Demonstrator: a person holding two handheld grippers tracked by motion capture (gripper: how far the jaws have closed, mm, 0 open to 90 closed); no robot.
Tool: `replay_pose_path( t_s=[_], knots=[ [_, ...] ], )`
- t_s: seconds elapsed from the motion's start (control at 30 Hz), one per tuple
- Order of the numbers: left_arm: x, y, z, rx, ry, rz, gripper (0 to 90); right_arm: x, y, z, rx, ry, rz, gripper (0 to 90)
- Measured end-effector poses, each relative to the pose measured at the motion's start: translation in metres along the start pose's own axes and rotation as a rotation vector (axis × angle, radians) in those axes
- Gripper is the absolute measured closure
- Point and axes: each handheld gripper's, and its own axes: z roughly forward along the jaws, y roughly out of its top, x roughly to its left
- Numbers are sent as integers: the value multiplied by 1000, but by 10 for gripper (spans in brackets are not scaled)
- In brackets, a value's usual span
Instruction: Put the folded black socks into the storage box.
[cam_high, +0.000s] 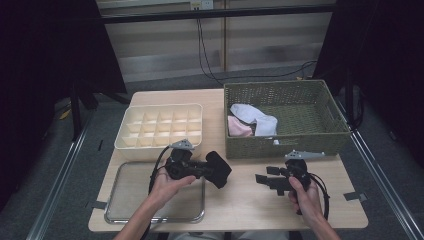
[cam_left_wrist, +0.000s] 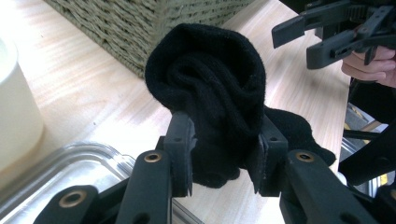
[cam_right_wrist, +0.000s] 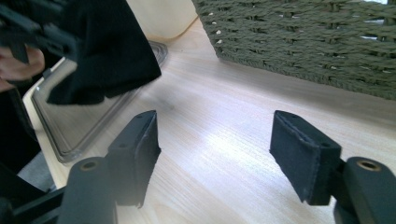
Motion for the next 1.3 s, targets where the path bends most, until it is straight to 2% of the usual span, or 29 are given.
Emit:
replay_pose_path(
  t_s=[0.13, 0.2, 0.27, 0.5, 0.63, 0.83, 1.07, 1.3],
  knots=[
    [4, 3, -7, -1, 11, -3, 650, 0, 1, -1, -1, 0, -4, 311],
    [6, 3, -11, -11, 11, -5, 650, -1, 3, -3, 26, -3, -16, 318],
    [9, 2, -14, -8, 17, -8, 649, -2, 2, -7, 14, -32, -30, 320],
    [16, 2, -27, -24, 52, -22, 649, -5, -4, -9, 1, -44, -40, 300],
    [18, 4, -34, -34, 68, -14, 650, -6, -4, -7, -11, -34, -48, 297],
    [19, 6, -41, -35, 70, 1, 646, -6, -6, -4, 12, -23, -39, 284],
    [27, 11, -51, -44, 102, -19, 647, -6, -5, -8, 21, -6, -43, 270],
    [32, 19, -62, -41, 123, -3, 650, -7, -6, -6, 36, -6, -44, 268]
  ],
)
